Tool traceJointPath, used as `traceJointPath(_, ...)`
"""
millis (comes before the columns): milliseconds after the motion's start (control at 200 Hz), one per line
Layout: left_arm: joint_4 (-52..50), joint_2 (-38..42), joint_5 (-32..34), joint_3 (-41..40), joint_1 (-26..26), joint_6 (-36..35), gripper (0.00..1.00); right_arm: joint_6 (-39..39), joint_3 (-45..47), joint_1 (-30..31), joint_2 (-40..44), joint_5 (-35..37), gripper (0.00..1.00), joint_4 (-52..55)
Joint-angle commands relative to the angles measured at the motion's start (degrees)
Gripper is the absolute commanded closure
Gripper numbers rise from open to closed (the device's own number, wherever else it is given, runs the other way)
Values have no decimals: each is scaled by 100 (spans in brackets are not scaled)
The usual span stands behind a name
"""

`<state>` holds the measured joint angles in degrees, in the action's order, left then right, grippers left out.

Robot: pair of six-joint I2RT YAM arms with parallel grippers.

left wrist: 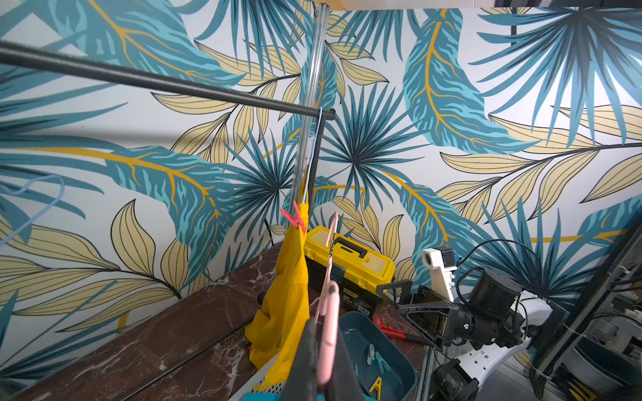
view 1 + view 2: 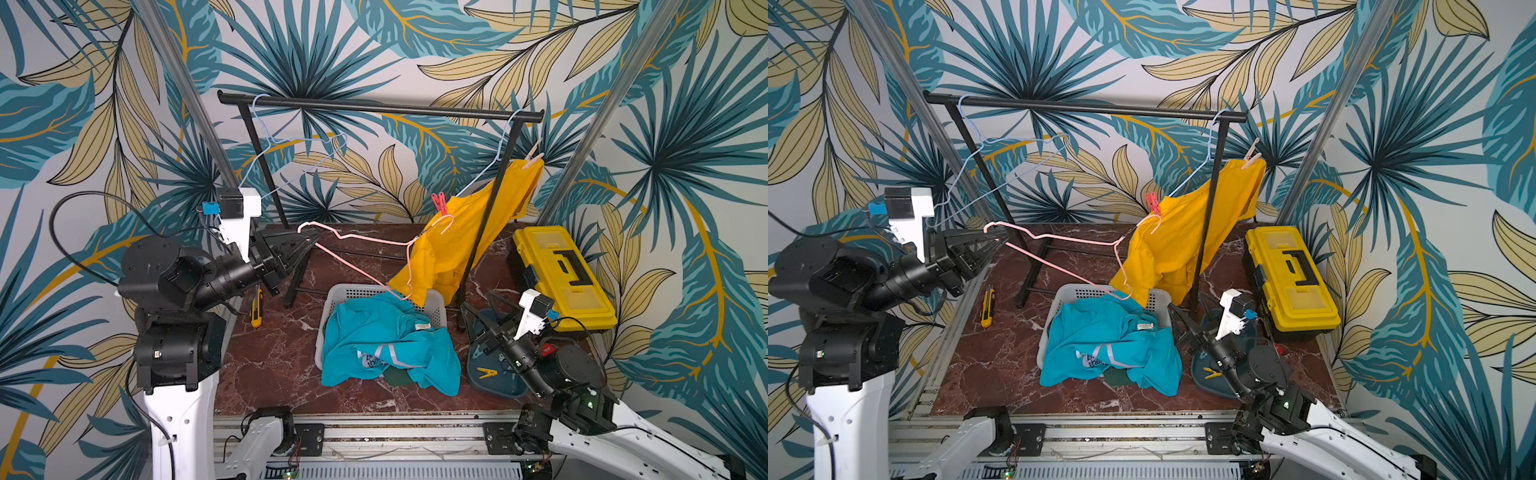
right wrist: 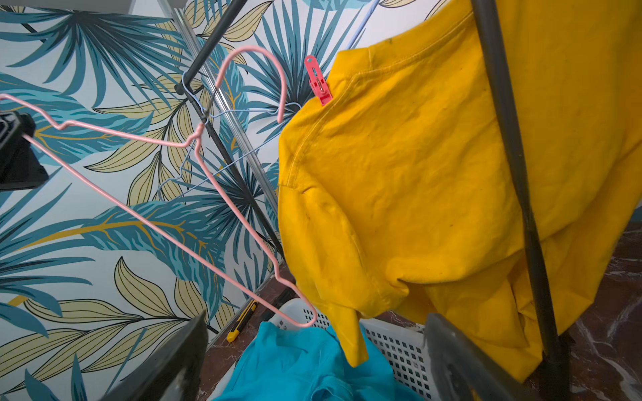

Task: Remove the clothespins securing t-shirts to the hanger
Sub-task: Place the hanger on the clothes rail.

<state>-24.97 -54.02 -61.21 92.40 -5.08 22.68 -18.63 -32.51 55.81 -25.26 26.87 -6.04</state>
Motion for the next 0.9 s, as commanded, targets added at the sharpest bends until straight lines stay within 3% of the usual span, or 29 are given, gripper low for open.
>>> traceJointPath(0, 428, -291, -158, 595, -60, 703, 100, -79, 52, 8, 2, 139, 3, 86)
traceJointPath(80, 405, -498, -74, 1020, -60, 852, 100, -96, 67, 9, 1, 169, 3, 62)
traceJointPath(285, -849, -672, 913, 1892, -55, -407, 100, -191, 102, 9, -40, 212, 3, 5)
traceJointPath(471, -1149, -740, 1672, 2244, -55, -818, 100, -205, 140, 9, -85, 177, 3, -59)
traceJointPath(581, -1128, -849, 2135, 2447, -60, -876, 100, -211, 182, 9, -69, 166, 3, -83)
traceJointPath(666, -917, -923, 2862, 2428, -62, -683, 100, -245, 259, 8, -71, 195, 3, -156)
traceJointPath(891, 178, -1090, 3316, 2180, -63, -510, 100, -343, 413, 9, -213, 169, 3, -423)
